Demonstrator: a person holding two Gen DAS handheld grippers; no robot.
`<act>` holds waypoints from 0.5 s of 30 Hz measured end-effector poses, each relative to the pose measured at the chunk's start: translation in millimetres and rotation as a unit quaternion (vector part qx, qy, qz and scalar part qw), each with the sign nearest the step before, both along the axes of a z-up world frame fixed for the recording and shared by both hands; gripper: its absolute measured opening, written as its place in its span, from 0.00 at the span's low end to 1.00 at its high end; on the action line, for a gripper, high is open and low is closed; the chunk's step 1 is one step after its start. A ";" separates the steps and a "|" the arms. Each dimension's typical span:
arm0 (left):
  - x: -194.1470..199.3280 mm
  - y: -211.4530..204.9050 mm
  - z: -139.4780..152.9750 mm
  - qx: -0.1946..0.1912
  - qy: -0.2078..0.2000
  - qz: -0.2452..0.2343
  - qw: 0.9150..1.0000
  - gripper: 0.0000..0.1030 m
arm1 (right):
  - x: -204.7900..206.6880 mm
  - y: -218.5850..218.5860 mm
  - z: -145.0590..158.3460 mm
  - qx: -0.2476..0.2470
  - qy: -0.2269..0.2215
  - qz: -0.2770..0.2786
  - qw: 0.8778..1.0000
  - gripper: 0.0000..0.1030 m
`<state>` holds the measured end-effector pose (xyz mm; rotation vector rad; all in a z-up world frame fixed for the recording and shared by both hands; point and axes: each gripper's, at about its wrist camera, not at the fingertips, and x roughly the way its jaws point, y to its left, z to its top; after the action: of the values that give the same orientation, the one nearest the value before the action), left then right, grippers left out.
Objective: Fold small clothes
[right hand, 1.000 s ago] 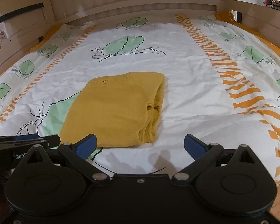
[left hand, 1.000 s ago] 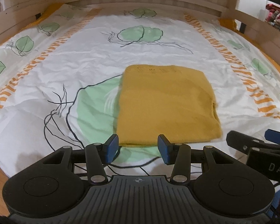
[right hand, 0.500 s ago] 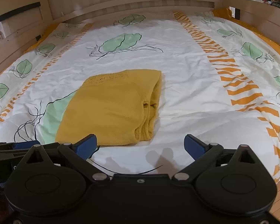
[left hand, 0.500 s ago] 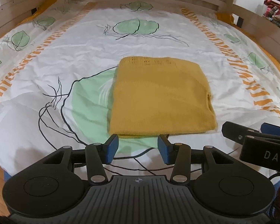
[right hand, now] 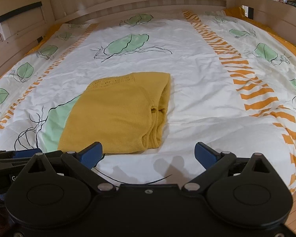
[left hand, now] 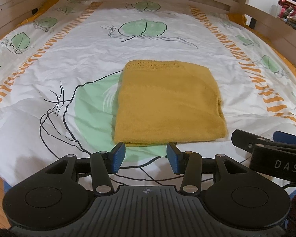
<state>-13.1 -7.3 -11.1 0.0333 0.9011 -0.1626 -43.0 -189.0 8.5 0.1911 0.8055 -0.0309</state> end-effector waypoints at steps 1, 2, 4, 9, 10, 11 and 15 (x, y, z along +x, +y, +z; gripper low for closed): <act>-0.1 0.0 0.1 -0.001 0.000 0.000 1.000 0.43 | 0.0 0.1 0.0 0.000 0.000 0.000 1.000 0.97; -0.1 -0.2 0.4 -0.001 0.000 0.000 1.000 0.43 | 0.1 -0.1 0.0 0.000 0.000 0.000 1.000 0.97; -0.1 -0.1 0.4 -0.001 0.000 -0.001 1.000 0.43 | 0.3 -0.1 0.0 0.000 0.000 0.000 1.000 0.97; -0.4 -1.3 0.8 0.000 0.001 -0.001 1.000 0.43 | 0.6 0.2 -0.6 0.001 0.001 0.000 1.000 0.97; -0.3 -1.1 0.8 -0.001 0.001 0.000 1.000 0.43 | 0.7 0.2 -0.6 0.001 0.001 0.000 1.000 0.97; -0.3 -0.9 0.7 -0.001 0.001 0.000 1.000 0.43 | 0.6 0.2 -0.5 0.001 0.001 0.001 1.000 0.97; -0.1 -0.8 0.6 0.000 0.001 0.000 1.000 0.43 | 0.6 1.0 -1.2 0.002 0.002 0.001 1.000 0.97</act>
<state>-13.2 -8.1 -10.5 0.0332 0.9022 -0.1637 -42.3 -188.1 7.4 0.1937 0.8093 -0.0267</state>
